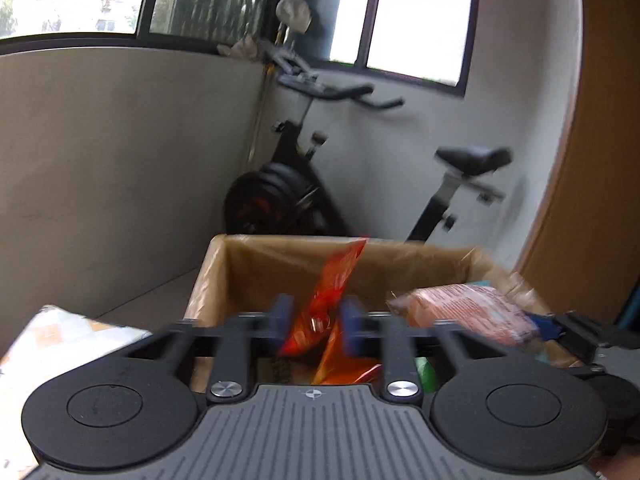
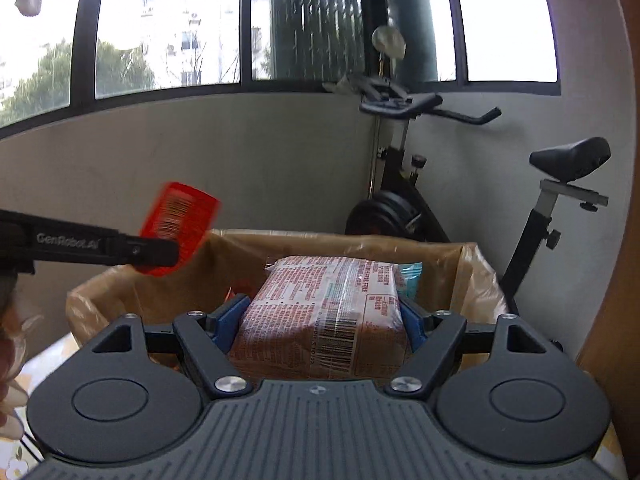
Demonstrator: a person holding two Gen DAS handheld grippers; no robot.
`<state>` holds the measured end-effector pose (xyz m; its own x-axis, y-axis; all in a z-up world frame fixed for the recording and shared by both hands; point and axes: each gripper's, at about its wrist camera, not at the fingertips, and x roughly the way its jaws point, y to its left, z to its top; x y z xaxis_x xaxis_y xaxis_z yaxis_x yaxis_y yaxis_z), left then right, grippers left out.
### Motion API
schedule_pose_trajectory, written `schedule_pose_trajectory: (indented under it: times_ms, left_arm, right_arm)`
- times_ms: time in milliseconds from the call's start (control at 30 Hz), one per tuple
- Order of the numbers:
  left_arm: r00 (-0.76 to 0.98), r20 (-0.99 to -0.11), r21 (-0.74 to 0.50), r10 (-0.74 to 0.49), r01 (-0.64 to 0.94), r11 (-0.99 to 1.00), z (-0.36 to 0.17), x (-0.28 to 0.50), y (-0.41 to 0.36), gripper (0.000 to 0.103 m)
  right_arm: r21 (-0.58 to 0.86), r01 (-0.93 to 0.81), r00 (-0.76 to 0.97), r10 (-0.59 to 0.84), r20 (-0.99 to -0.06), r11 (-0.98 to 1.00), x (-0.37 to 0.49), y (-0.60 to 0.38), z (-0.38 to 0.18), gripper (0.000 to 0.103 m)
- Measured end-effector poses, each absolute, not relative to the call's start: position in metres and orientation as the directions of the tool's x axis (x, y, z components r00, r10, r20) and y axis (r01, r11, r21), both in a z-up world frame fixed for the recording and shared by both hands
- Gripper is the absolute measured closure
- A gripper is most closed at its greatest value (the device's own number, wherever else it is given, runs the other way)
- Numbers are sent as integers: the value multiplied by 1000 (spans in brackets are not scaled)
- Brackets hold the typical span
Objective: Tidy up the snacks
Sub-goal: 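Open both tools over the lined box to drop the red packet and pastry bag, then move the left tool to the orange cracker bar while the right tool reaches the white cracker pack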
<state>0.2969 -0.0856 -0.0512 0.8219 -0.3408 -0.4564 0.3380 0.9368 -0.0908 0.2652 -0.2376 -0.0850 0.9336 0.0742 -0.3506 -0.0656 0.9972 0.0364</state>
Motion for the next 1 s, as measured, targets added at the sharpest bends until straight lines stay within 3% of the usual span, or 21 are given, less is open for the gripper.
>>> schedule_pose_trajectory:
  times_ms: [67, 167, 367, 633, 833, 1000]
  left_arm:
    - [840, -433, -91, -326, 319, 943, -55, 293, -76, 25]
    - [836, -432, -126, -339, 317, 940, -59, 288, -58, 25]
    - [841, -408, -127, -356, 334, 934, -56, 259, -30, 25]
    - [839, -401, -137, -368, 343, 929, -67, 213, 1, 25]
    - [803, -477, -172, -358, 314, 934, -105, 181, 4, 26]
    - [727, -594, -271, -344, 221, 937, -153, 169, -6, 27]
  right_arm:
    - [37, -71, 927, 80, -366, 997, 263, -239, -89, 23]
    - [28, -75, 937, 80, -340, 997, 250, -241, -84, 19]
    - [94, -124, 951, 145, -274, 988, 210, -260, -68, 18]
    - [69, -159, 959, 171, -224, 985, 147, -271, -73, 18]
    - [94, -147, 954, 166, -250, 985, 110, -266, -109, 18]
    - [104, -129, 925, 158, -347, 986, 92, -261, -155, 19]
